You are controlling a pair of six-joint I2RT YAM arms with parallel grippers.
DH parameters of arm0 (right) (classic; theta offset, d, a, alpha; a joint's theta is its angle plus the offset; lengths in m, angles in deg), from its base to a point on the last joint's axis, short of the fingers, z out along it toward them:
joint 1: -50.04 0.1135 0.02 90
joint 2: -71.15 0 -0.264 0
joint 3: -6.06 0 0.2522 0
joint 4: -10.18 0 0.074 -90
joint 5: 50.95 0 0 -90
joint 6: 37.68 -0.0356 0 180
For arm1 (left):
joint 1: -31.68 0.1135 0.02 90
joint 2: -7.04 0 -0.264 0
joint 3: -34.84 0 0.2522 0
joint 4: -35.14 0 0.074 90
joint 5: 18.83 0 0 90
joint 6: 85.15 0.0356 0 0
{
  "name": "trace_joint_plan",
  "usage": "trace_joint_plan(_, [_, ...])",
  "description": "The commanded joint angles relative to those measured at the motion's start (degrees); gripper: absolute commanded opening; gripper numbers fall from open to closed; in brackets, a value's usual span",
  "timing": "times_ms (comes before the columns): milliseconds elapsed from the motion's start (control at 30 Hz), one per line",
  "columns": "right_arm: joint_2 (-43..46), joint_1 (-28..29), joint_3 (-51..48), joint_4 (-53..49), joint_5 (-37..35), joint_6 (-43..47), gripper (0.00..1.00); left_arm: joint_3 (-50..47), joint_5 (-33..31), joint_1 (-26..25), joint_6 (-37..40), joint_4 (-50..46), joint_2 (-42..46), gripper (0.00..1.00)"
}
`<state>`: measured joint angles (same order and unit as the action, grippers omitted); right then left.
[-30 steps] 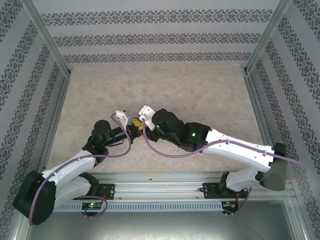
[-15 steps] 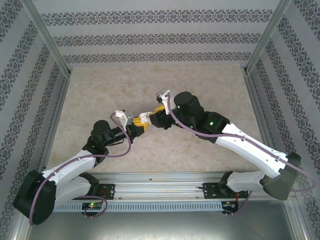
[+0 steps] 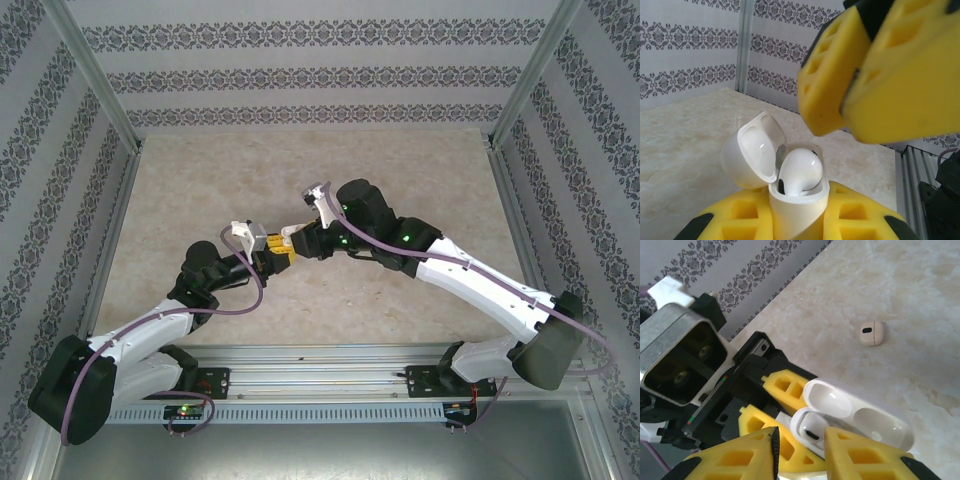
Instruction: Insert the wireless bluetooth earbuds into the charging case
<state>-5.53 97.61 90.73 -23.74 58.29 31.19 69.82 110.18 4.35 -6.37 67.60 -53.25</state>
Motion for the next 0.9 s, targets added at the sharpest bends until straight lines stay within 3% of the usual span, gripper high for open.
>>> trace_joint_plan(0, [1.7,-1.2,-1.4,2.6,1.6,-2.3,0.32,-1.1,2.2,-0.4,-0.1,6.0,-0.2,0.0])
trace_joint_plan(167, [4.0,-5.3,-2.1,-0.9,-6.5,-5.8,0.33,-1.3,3.3,-0.3,1.4,5.7,0.3,0.0])
trace_joint_plan(333, [0.9,-12.7,-2.1,-6.5,-8.1,-9.9,0.38,-1.7,2.1,-0.3,4.8,0.0,3.1,0.0])
trace_joint_plan(633, [-22.1,-14.7,7.5,-10.4,-5.9,-4.1,0.37,-3.6,-0.7,-0.3,6.6,-5.1,5.6,0.0])
trace_joint_plan(867, [-39.3,-16.2,21.6,-13.6,-4.0,4.5,0.38,-3.8,-1.7,-0.2,7.0,-7.3,5.4,0.0])
